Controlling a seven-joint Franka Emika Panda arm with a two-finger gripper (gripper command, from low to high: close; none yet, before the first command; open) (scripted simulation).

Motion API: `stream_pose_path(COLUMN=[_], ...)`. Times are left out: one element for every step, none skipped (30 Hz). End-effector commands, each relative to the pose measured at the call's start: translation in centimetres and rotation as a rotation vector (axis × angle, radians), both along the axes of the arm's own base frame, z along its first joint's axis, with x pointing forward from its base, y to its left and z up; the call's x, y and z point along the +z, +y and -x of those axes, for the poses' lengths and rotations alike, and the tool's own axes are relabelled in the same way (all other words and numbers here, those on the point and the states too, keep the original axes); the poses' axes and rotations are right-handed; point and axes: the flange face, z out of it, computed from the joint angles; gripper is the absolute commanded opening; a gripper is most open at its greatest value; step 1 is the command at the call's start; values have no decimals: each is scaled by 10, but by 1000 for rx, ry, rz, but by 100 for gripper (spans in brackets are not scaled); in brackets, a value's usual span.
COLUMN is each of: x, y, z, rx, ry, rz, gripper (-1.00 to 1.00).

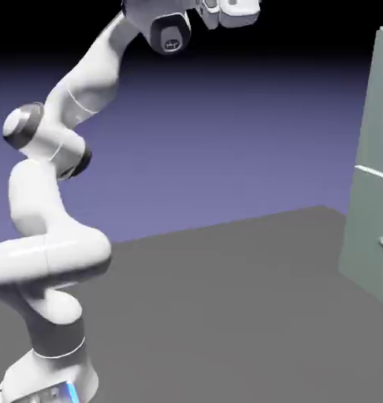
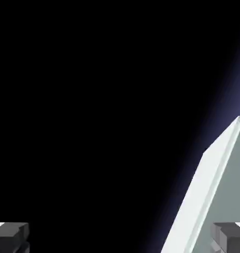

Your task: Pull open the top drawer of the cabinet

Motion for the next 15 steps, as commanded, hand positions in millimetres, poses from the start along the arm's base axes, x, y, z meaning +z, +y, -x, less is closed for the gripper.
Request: stream_pose_path(x=[-5, -11, -17, -24, -32, -41, -50, -60, -71, -82, -95, -107, -121, -135, -150], y=[3, 6, 8, 9, 9, 8, 6, 3, -1, -6, -12, -19, -27, -36, -46], z=[-14, -28, -43, -58, -74, -89, -105, -121, -137, -154, -169, -185, -200, -216, -230], rx=[15, 31, 46, 62, 78, 93, 109, 124, 139, 154, 169, 183, 197, 210, 223], ry=[-1, -1, 0, 3, 8, 13, 20, 28, 37, 46, 57, 68, 79, 91, 103], rz=[-7, -14, -22, -32, -42, -53, -66, -80, -96, -113, -132, -152, -174, -197, -223], gripper=[0, 0, 0, 0, 0, 0, 0, 0, 0, 0, 0, 0, 0, 0, 0])
